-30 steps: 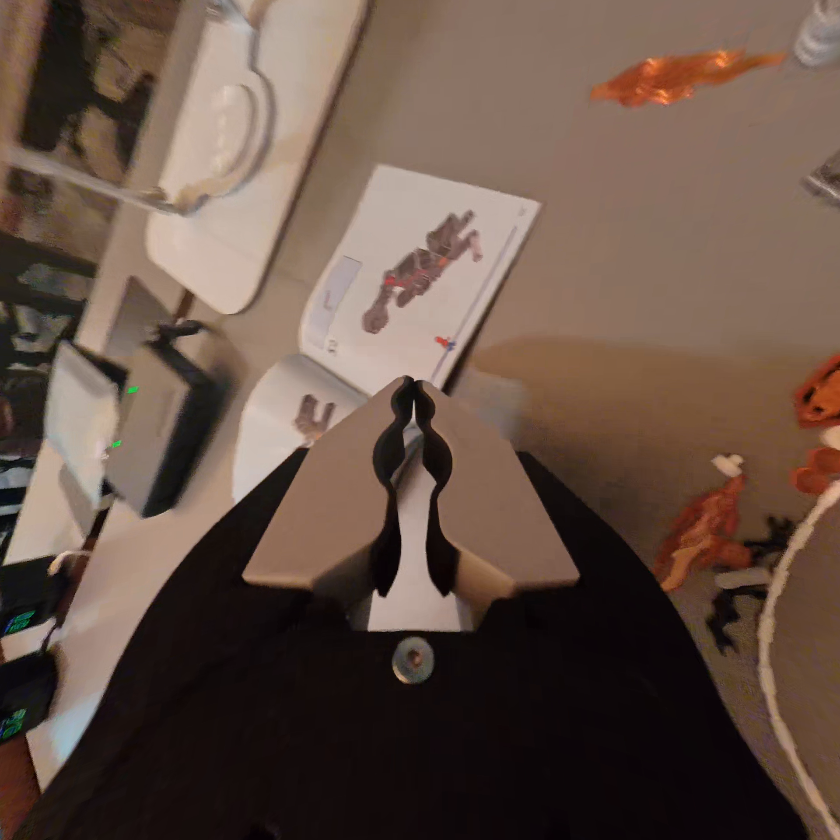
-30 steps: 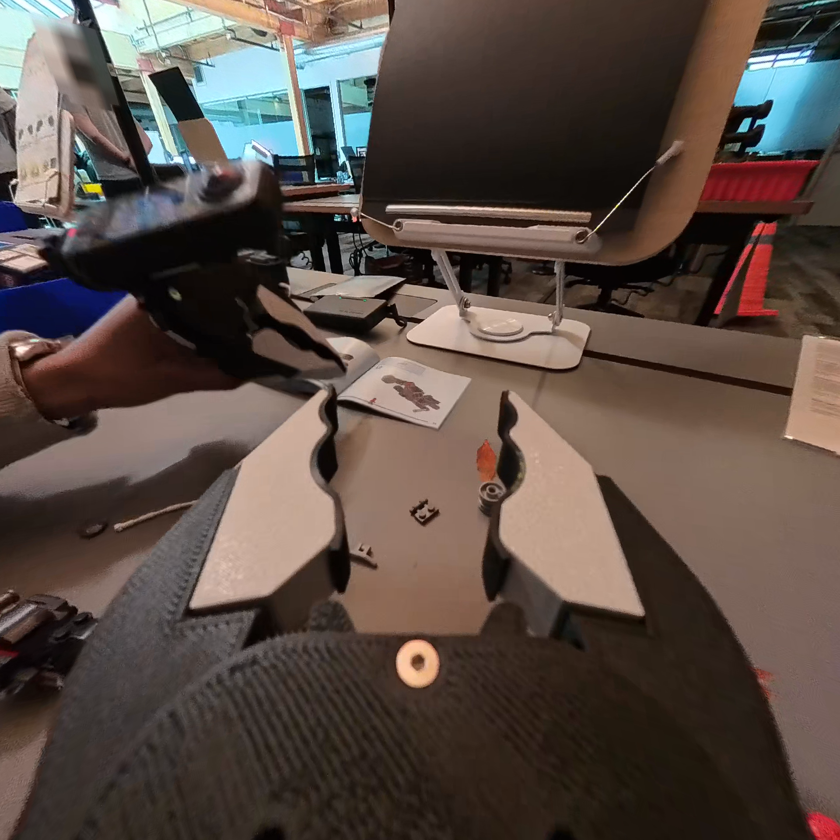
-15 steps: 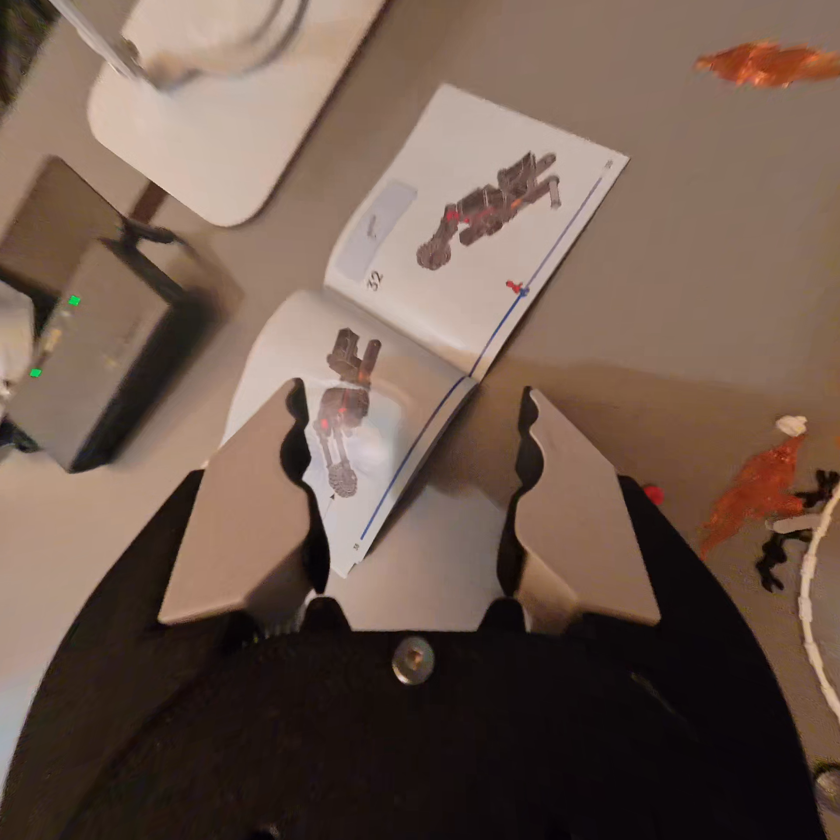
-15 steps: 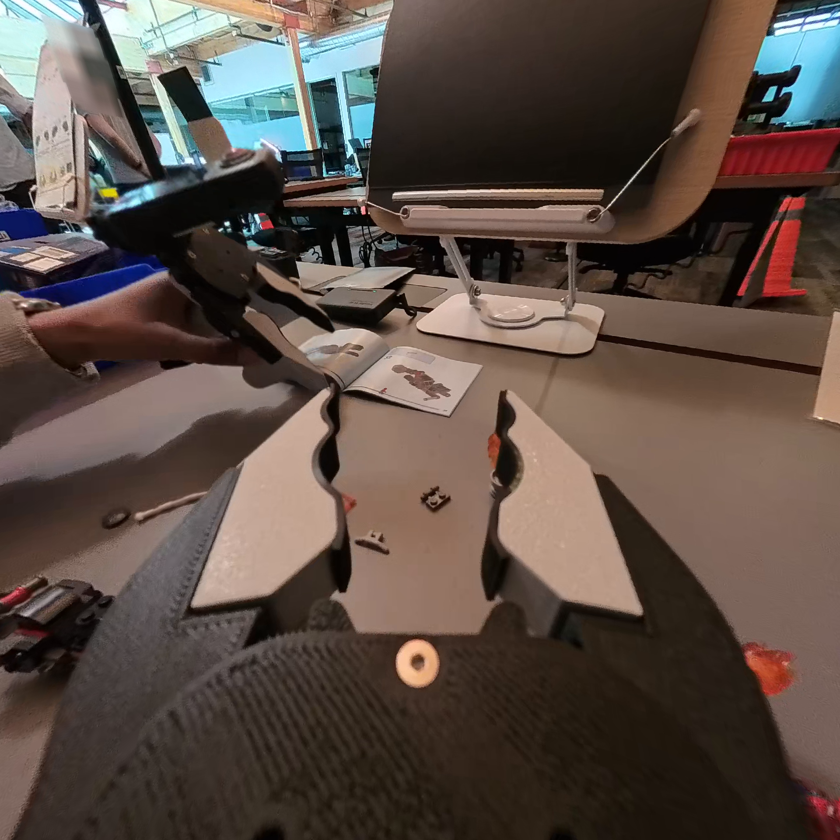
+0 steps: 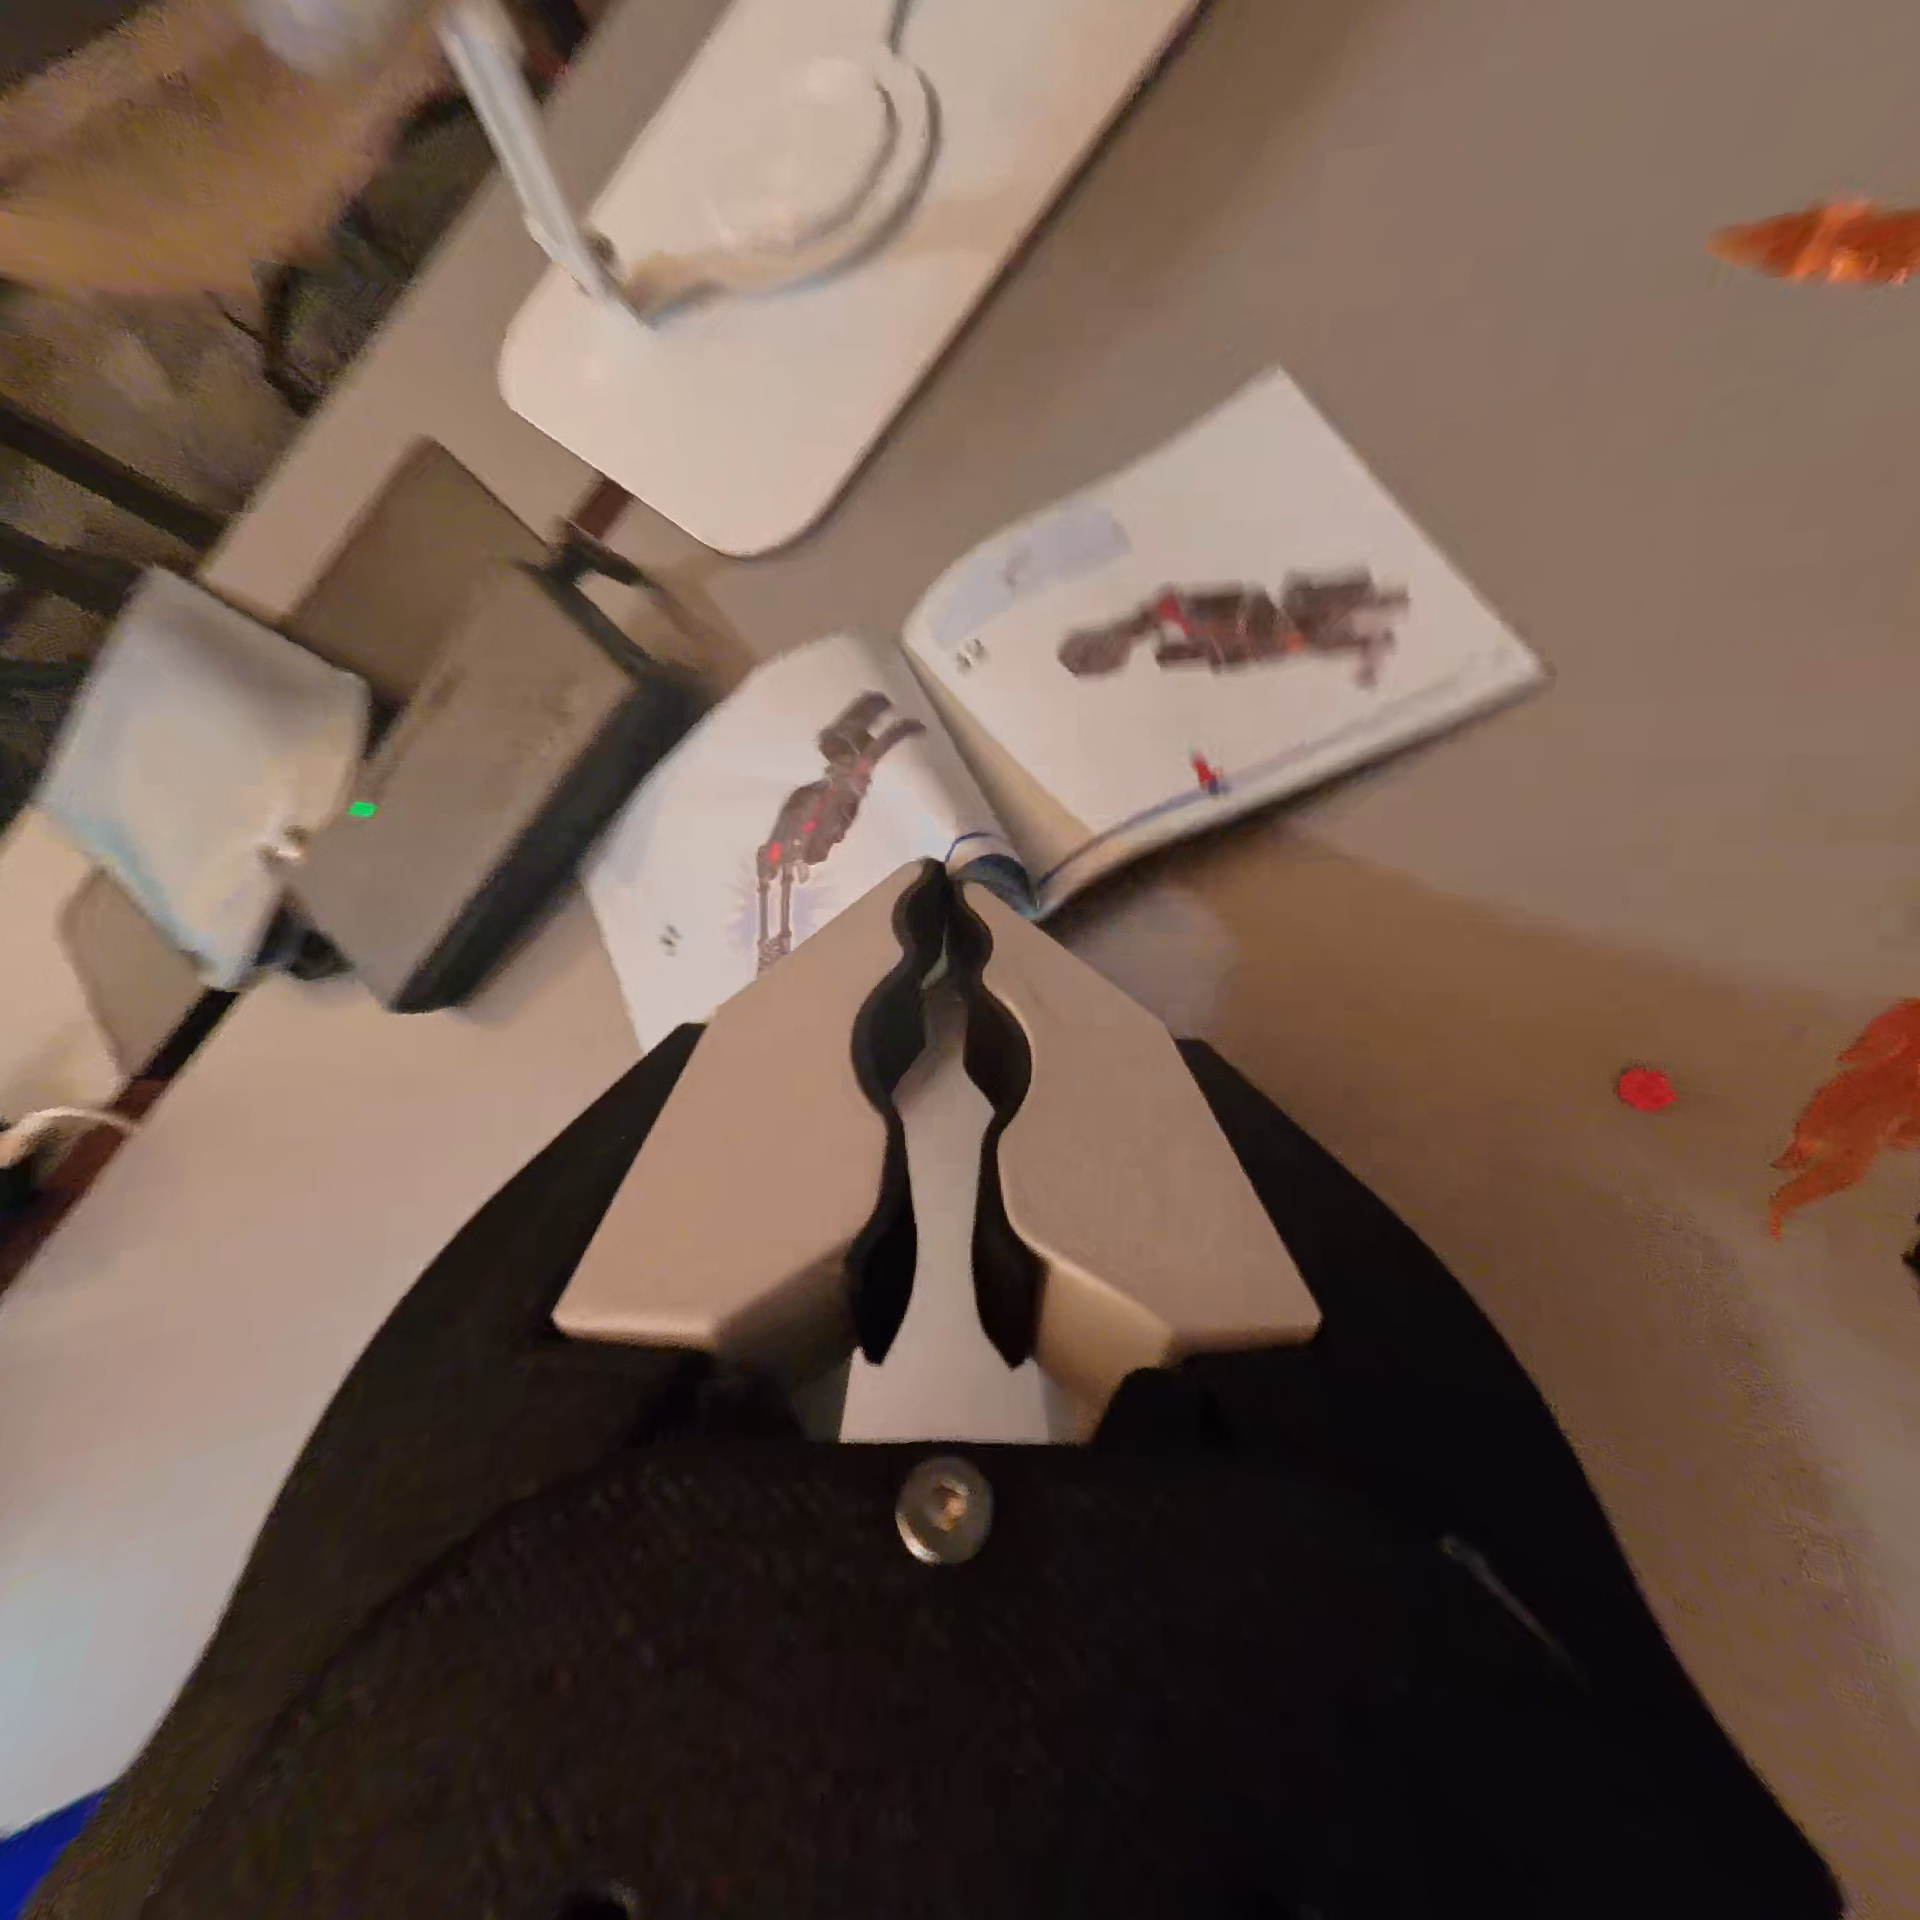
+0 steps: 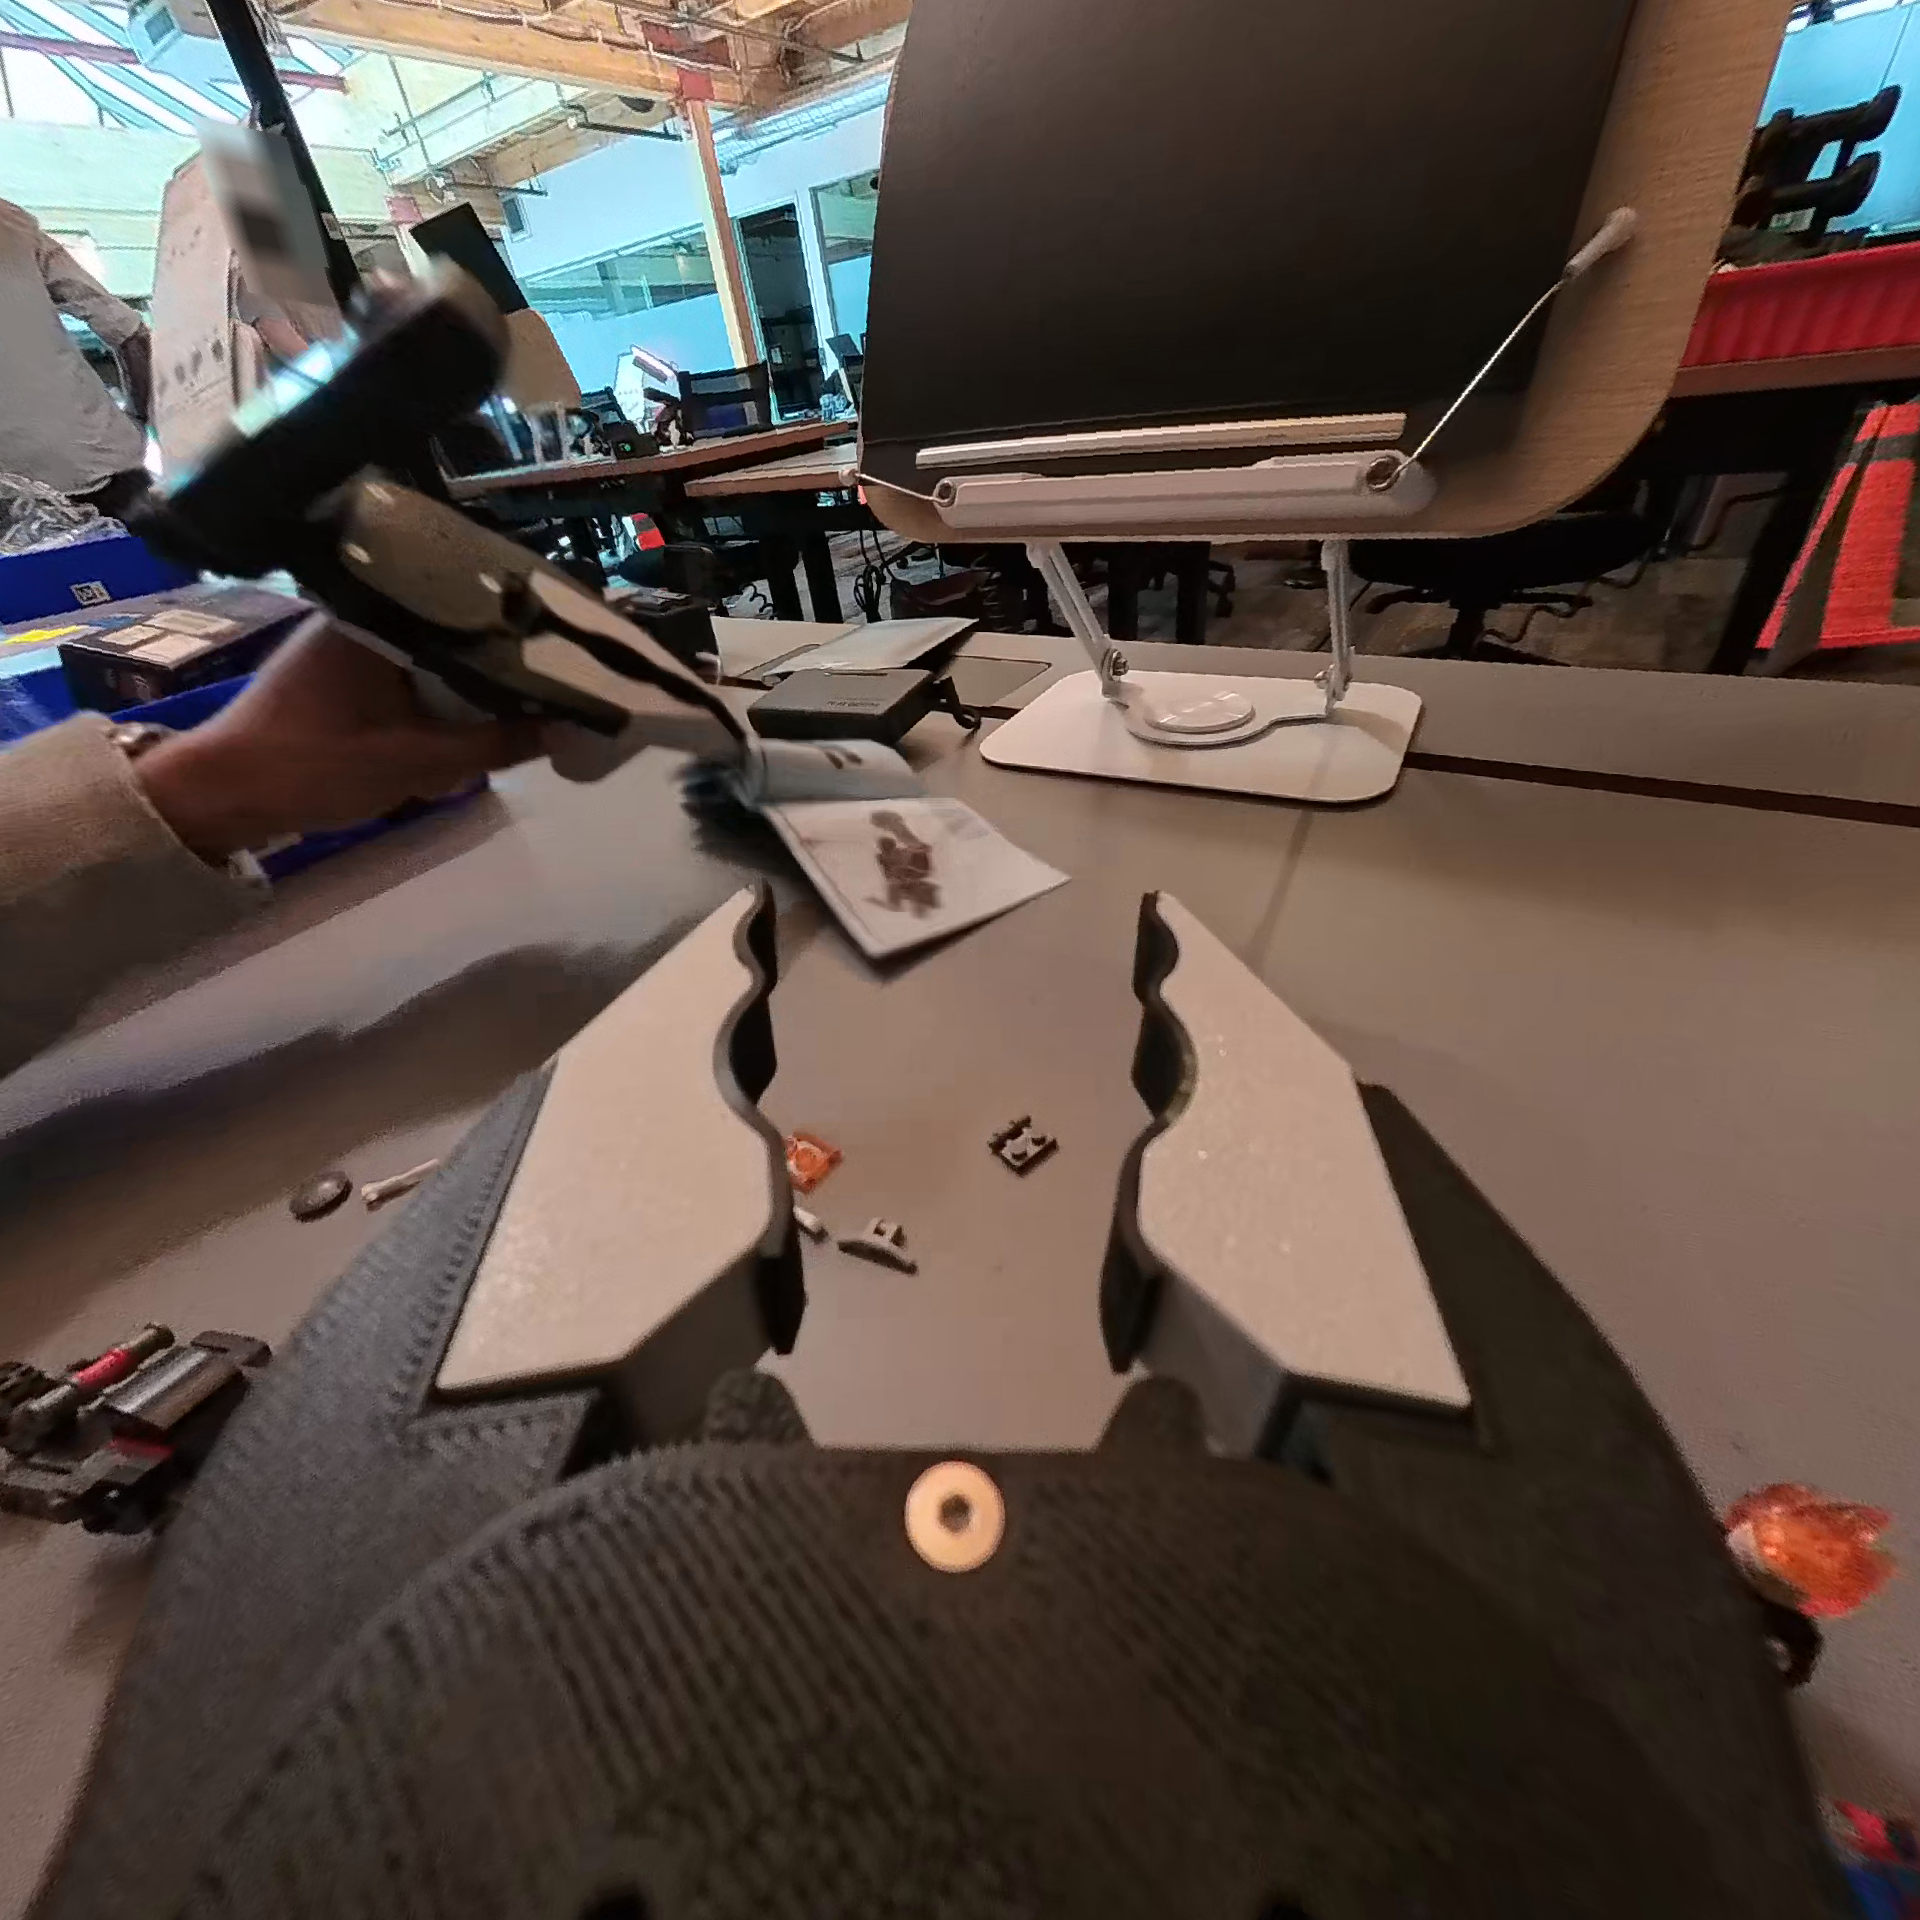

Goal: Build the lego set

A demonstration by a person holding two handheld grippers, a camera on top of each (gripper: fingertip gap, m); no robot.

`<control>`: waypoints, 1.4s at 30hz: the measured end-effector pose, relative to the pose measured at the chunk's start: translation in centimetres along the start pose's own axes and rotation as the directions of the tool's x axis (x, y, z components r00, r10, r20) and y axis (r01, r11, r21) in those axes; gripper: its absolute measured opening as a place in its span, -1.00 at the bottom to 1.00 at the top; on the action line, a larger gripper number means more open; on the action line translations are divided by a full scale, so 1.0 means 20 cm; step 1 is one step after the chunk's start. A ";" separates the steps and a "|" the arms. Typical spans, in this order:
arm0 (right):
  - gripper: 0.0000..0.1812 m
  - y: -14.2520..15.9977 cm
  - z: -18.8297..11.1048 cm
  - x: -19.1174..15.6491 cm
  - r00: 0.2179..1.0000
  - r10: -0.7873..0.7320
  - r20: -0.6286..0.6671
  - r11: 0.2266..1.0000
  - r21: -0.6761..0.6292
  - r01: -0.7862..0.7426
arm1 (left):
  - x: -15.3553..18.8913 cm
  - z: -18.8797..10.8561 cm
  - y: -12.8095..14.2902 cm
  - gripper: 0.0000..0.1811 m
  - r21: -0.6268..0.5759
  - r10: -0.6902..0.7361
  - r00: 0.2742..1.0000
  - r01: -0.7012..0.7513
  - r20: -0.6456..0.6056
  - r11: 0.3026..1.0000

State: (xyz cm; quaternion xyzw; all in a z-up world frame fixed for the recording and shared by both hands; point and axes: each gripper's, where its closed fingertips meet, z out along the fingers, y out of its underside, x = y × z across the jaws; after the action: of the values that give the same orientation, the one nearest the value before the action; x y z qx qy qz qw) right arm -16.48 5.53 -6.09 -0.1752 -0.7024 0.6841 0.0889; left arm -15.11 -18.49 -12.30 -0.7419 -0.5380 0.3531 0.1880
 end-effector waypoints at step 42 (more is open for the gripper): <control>-0.34 -0.03 -0.06 -0.03 0.993 0.101 0.067 0.992 0.066 -0.106 | 0.37 -0.35 0.33 -1.00 -0.113 0.030 0.990 -0.014 0.136 0.993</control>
State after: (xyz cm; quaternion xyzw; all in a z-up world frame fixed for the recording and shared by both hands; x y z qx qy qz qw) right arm -15.52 6.44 -5.29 -0.1865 -0.6705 0.7171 0.0371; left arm -4.50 -13.22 -14.27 -0.7312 -0.5604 0.3746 0.1047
